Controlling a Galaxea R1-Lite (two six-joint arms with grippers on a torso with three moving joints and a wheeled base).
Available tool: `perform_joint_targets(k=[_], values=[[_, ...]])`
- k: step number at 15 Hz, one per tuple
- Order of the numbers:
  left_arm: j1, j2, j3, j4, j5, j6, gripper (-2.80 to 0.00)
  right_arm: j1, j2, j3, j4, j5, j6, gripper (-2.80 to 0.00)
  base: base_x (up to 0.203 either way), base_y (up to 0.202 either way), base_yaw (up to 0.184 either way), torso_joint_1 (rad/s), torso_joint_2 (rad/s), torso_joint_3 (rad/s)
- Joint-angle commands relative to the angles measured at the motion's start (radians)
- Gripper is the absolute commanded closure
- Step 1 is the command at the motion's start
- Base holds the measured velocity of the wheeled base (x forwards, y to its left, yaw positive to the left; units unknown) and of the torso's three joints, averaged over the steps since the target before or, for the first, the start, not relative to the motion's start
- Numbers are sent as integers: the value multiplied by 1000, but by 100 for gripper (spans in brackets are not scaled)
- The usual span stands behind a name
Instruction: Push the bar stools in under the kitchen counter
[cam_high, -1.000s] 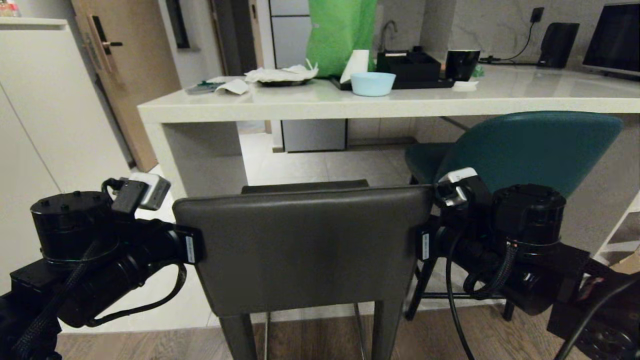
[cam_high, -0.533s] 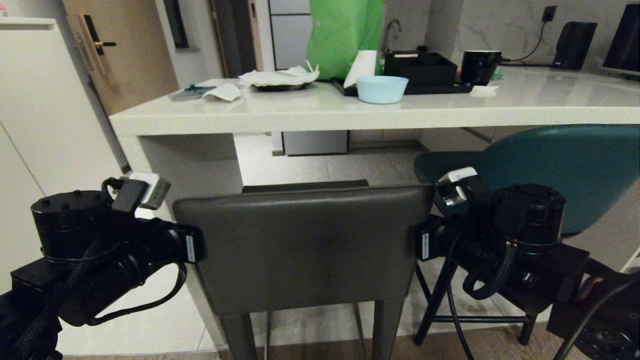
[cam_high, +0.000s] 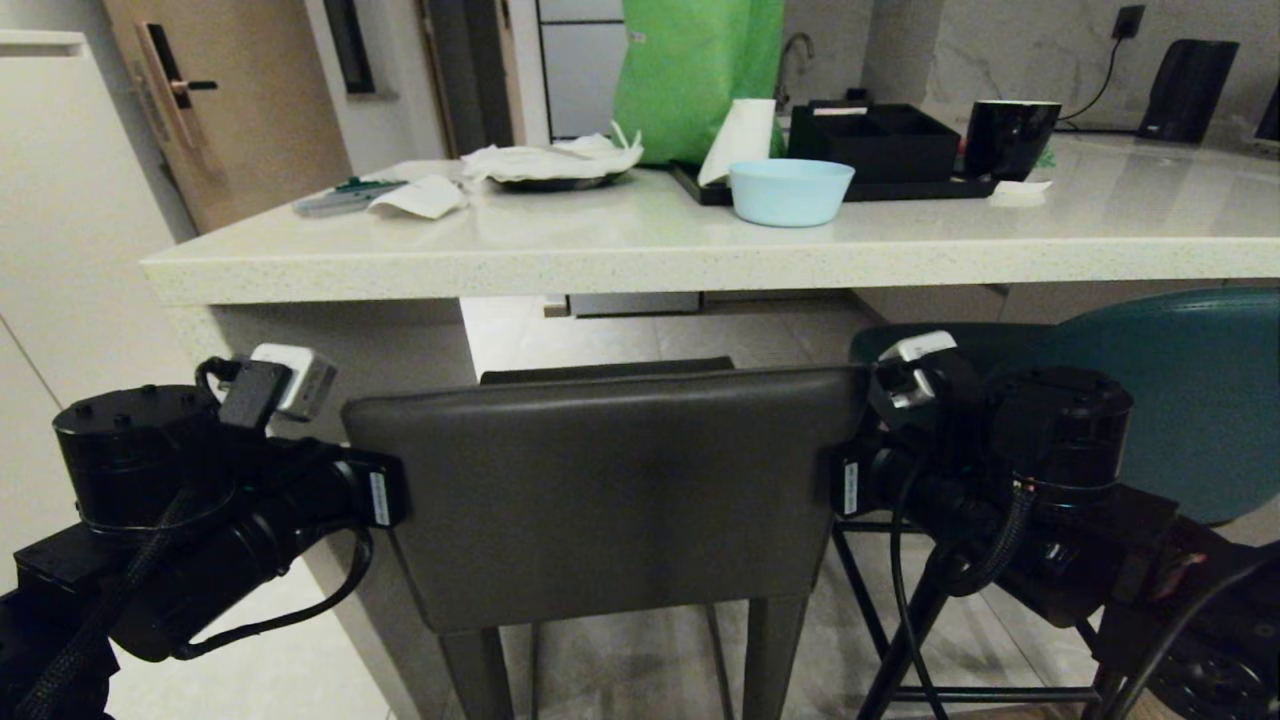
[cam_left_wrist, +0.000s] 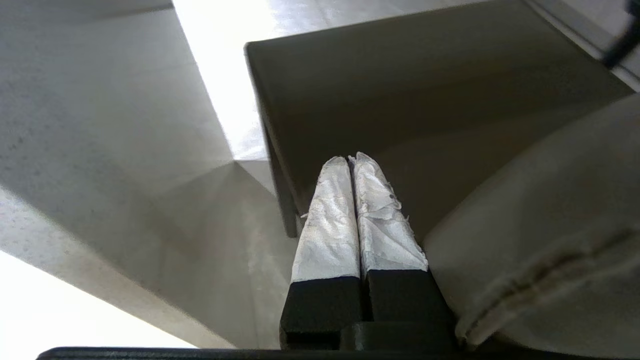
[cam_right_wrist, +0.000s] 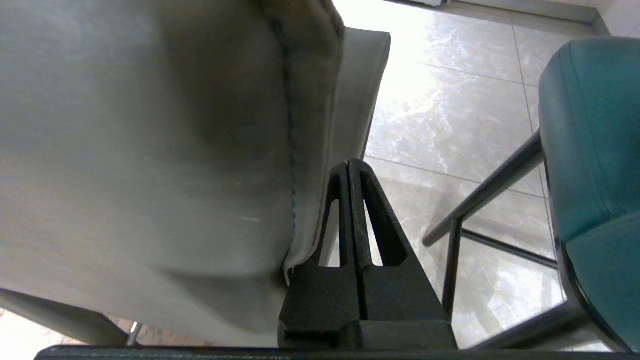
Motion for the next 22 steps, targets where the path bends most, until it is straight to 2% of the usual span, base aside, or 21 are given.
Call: perform_joint_targets(k=[1, 7, 11, 13, 15, 18, 22], values=[[-16, 0, 5, 2, 53, -1, 0, 1, 1, 0, 2, -1, -1, 0, 0, 0, 0, 0, 0, 0], [-23, -92, 24, 4, 63, -5, 0, -5, -41, 9, 2, -13, 1, 0, 0, 0, 0, 0, 0, 0], [93, -161, 48, 10, 29, -2, 0, -114, -140, 69, 17, -24, 1, 0, 0, 0, 0, 0, 0, 0], [109, -173, 74, 6, 1, -3, 0, -153, -180, 89, 19, -22, 5, 0, 0, 0, 0, 0, 0, 0], [110, -216, 87, 7, 2, -5, 0, -150, -225, 109, 31, -26, -6, 0, 0, 0, 0, 0, 0, 0], [113, -358, 134, 40, 7, -6, 0, -152, -368, 142, 115, -33, -33, 0, 0, 0, 0, 0, 0, 0], [169, -676, 147, 221, 10, -65, 0, -264, -615, 158, 220, -53, -60, 0, 0, 0, 0, 0, 0, 0]])
